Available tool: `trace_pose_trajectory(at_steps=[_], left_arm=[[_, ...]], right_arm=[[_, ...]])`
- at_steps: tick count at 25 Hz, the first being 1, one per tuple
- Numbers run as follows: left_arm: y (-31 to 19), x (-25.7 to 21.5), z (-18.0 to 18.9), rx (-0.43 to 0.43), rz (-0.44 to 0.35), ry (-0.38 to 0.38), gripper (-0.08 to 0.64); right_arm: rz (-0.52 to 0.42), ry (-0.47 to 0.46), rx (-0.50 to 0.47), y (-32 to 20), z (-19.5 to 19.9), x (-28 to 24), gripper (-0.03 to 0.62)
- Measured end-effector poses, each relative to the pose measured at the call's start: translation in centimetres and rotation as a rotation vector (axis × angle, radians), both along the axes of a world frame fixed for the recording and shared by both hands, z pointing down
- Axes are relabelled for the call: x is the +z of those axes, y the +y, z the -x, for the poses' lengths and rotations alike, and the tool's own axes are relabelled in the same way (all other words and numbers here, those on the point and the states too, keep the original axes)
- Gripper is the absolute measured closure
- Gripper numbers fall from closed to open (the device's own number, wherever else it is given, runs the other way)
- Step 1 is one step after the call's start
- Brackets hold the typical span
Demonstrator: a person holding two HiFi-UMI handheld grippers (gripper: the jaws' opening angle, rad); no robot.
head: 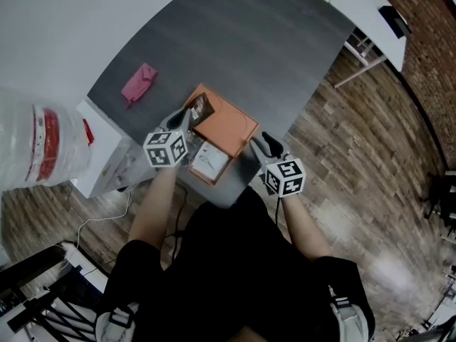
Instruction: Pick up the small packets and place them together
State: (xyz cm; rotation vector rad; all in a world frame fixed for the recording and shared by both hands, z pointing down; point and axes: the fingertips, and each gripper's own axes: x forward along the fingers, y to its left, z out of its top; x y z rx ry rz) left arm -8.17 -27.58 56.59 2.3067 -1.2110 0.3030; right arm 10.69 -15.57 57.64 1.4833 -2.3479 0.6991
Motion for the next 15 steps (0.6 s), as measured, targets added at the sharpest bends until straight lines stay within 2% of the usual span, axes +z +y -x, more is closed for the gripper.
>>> trace_pose_trajectory(at_steps=[5,10,15], left_arm=[[-0.8,0.9,0.0,-0.009,-0.008,-0.067,0.532],[-1.8,0.9,-0.2,-0.02,-0.015,-0.097,0.509],[-1.4,1.8,-0.5,0.025,0.006,-0.153,0.412]], right_arm=[[0.001,0.014,-0.013,0.2,-0.2,-0.1,0.416],[0.004,0.018,-0.015,0.3,-0.7,-0.1,0.417],[0.0,0.013,-0.017,0.0,-0.6,-0.2,0.417]])
